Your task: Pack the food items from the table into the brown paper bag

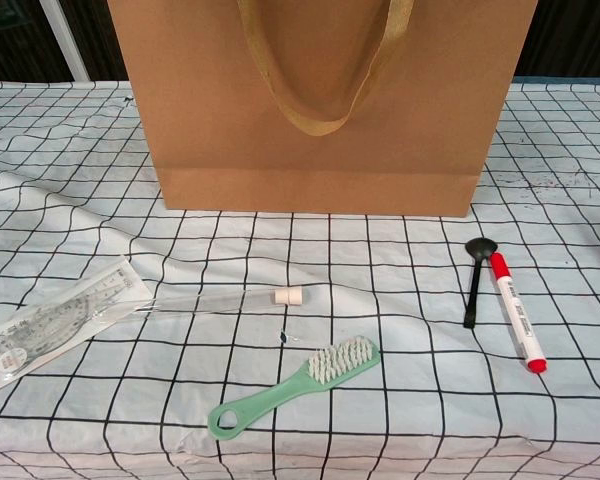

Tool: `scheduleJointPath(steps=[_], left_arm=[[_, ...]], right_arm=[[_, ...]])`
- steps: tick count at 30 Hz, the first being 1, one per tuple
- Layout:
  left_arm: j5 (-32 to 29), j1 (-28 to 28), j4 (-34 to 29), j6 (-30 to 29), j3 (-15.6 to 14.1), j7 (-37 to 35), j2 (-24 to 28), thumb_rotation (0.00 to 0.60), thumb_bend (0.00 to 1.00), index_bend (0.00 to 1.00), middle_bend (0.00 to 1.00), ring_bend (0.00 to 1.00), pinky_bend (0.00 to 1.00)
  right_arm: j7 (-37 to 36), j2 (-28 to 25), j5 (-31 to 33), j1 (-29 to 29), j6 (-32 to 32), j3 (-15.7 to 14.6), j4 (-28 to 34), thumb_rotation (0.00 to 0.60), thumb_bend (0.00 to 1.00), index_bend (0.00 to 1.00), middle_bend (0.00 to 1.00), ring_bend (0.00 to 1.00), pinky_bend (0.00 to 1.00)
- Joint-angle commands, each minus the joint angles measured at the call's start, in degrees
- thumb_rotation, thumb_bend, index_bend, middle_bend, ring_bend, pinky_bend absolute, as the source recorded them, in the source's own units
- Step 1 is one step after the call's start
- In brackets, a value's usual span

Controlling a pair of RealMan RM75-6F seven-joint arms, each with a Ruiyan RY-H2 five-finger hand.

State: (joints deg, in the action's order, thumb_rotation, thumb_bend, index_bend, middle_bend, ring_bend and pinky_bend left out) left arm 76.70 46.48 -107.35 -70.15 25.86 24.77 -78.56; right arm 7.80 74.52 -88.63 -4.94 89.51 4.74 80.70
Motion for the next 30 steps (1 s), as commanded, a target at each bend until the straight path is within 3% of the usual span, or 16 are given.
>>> scheduleJointPath(steps=[1,5,9,11,14,18,26,30], left_arm=[[-6.0,2.8,3.3,1.4,2.6,2.2,-2.4,0.600,0.29,0.31,0.41,0.30,0.33],[-14.2,4.6,5.1,2.3,4.7,1.2,-5.1,0.600,0.29,0.31,0.41,0.30,0.33],[-17.0,5.7,7.0,2.1,4.7,1.7,-6.1,0.600,0.28,0.31,0.40,0.29,0.33],[-17.8,6.0,7.6,2.1,4.7,1.8,-6.3,0.600,0.27,0.29,0.37,0.23,0.32],[-19.8,6.3,7.9,2.2,4.1,2.8,-6.1,0.600,0.14,0.20,0.20,0.03,0.21],[-24.7,6.7,5.7,2.8,4.0,5.5,-4.5,0.600,0.06,0.16,0.11,0.00,0.13],[-23.6,5.9,0.8,0.6,4.8,3.6,-1.3,0.600,0.03,0.16,0.09,0.00,0.11],[-19.9,2.4,-5.5,-3.6,4.0,4.1,3.5,0.600,0.07,0.15,0.10,0.00,0.11]], right_arm=[[-0.2,0.0,0.1,0.1,0.1,0.1,0.0,0.600,0.20,0.14,0.13,0.19,0.22],[0.0,0.0,0.1,0.0,-0.3,-0.1,-0.1,0.600,0.19,0.14,0.13,0.19,0.22],[0.0,0.0,0.0,0.0,0.1,0.0,0.0,0.600,0.19,0.14,0.13,0.19,0.22],[-0.1,-0.1,0.0,0.1,0.2,0.1,0.1,0.600,0.20,0.14,0.13,0.19,0.22],[-0.2,-0.1,0.1,0.1,0.2,0.2,0.1,0.600,0.20,0.14,0.13,0.19,0.22],[-0.3,0.0,0.0,0.0,0.2,0.1,-0.1,0.600,0.20,0.14,0.13,0.19,0.22],[-0.2,0.1,-0.1,0.0,0.2,0.0,-0.1,0.600,0.20,0.14,0.13,0.19,0.22],[0.0,0.3,-0.1,0.0,0.1,-0.1,-0.1,0.600,0.20,0.14,0.13,0.19,0.22]])
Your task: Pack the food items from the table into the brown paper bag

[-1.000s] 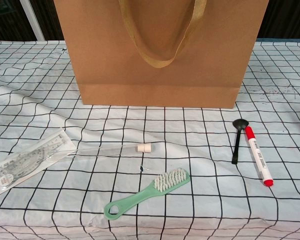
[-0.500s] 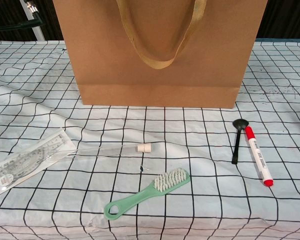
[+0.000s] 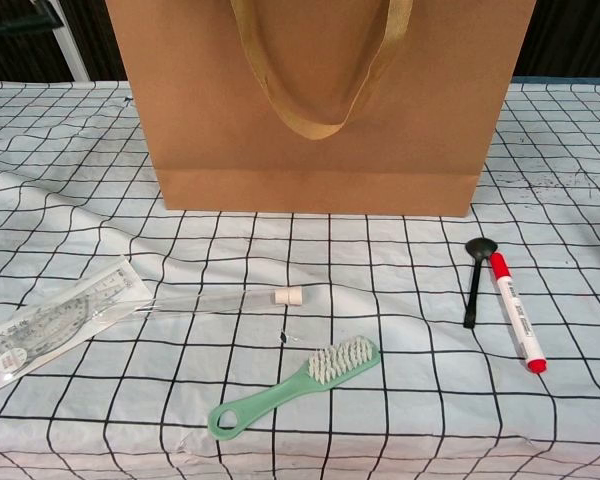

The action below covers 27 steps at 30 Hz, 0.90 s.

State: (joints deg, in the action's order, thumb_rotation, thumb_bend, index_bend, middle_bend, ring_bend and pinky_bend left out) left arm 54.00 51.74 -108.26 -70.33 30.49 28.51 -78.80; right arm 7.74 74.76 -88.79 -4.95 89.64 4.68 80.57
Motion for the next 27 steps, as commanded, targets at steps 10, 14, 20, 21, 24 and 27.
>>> scheduleJointPath(steps=[10,14,20,21,24,27], left_arm=[[21.7,-25.2,-14.5,-16.5,-20.5,4.5,20.5,0.600,0.08,0.15,0.13,0.01,0.12],[26.5,-31.8,-8.9,-19.3,-27.8,3.5,22.1,0.600,0.09,0.15,0.14,0.02,0.13],[30.5,-38.1,1.4,-21.6,-33.4,-6.4,19.7,0.600,0.09,0.15,0.13,0.01,0.06],[31.5,-39.1,3.0,-21.9,-34.3,-9.8,19.2,0.600,0.09,0.14,0.12,0.01,0.04],[33.5,-41.1,5.9,-21.1,-36.7,-18.2,19.1,0.600,0.09,0.13,0.09,0.00,0.00],[35.5,-42.2,8.9,-21.5,-37.5,-24.2,19.0,0.600,0.09,0.13,0.08,0.00,0.00]], right_arm=[[-0.4,-0.3,0.9,0.2,0.0,0.5,-0.2,0.600,0.20,0.14,0.13,0.19,0.22],[-0.4,-0.5,1.1,0.2,0.1,0.7,-0.1,0.600,0.20,0.14,0.13,0.19,0.22],[-0.3,-0.7,1.1,-0.1,-0.6,0.5,-0.2,0.600,0.20,0.14,0.13,0.19,0.22],[-0.1,-0.7,0.9,-0.1,-0.5,0.5,-0.2,0.600,0.20,0.14,0.13,0.19,0.22],[0.1,-0.8,0.3,-0.1,0.1,0.4,0.0,0.600,0.20,0.14,0.13,0.19,0.22],[0.1,-0.9,-0.2,0.0,0.6,0.3,0.3,0.600,0.20,0.14,0.13,0.19,0.22]])
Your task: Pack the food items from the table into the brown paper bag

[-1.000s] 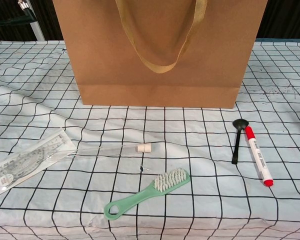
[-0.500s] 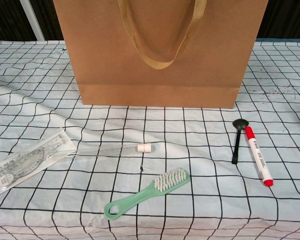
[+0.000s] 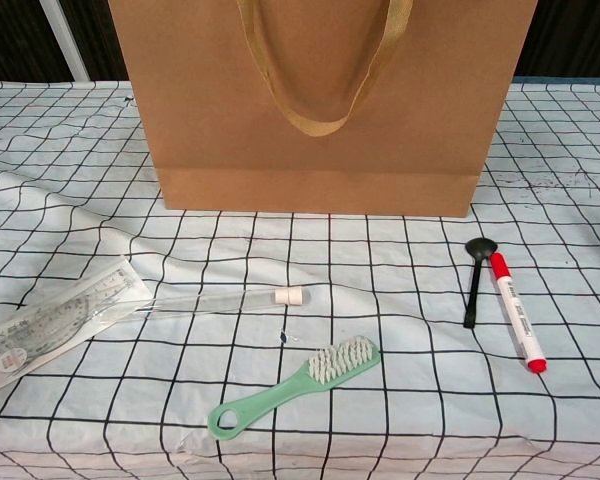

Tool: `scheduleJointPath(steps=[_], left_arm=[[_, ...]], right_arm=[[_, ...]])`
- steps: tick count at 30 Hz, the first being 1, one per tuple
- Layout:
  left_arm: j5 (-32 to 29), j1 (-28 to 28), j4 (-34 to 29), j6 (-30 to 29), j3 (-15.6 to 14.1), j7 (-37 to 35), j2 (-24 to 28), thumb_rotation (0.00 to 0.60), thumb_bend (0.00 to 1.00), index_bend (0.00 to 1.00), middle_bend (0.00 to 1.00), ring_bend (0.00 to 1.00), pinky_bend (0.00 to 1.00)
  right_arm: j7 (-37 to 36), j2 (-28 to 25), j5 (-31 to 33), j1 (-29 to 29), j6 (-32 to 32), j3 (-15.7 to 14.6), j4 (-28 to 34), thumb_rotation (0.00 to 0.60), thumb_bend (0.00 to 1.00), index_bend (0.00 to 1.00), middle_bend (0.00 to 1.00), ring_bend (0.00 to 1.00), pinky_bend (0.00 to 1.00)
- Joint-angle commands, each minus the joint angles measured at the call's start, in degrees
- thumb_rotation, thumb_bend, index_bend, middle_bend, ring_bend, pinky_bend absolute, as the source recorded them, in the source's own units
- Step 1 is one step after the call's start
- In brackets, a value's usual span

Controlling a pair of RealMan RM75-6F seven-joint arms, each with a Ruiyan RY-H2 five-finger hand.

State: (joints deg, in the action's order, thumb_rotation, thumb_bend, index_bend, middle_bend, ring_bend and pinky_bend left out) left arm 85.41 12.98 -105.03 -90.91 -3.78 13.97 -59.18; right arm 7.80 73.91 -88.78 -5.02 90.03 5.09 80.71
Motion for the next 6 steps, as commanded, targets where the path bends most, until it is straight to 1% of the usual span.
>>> scheduleJointPath(steps=[1,3,6], left_arm=[[4.5,-3.8,7.0,-1.6,-3.1,-10.6,-0.9,0.600,0.09,0.13,0.08,0.00,0.00],[4.4,-4.5,8.8,-2.0,-2.7,-11.5,-1.4,0.600,0.09,0.12,0.07,0.00,0.00],[4.0,-4.7,9.5,-1.0,-2.3,-12.9,-1.5,0.600,0.09,0.12,0.07,0.00,0.00]], right_arm=[[-0.1,-0.2,-0.3,0.1,0.3,-0.1,0.3,0.600,0.20,0.14,0.13,0.19,0.22],[-0.2,-0.3,-0.6,0.1,0.3,-0.3,0.6,0.600,0.20,0.14,0.13,0.19,0.22],[-0.1,-0.4,-0.7,0.0,0.2,-0.3,0.8,0.600,0.20,0.14,0.13,0.19,0.22]])
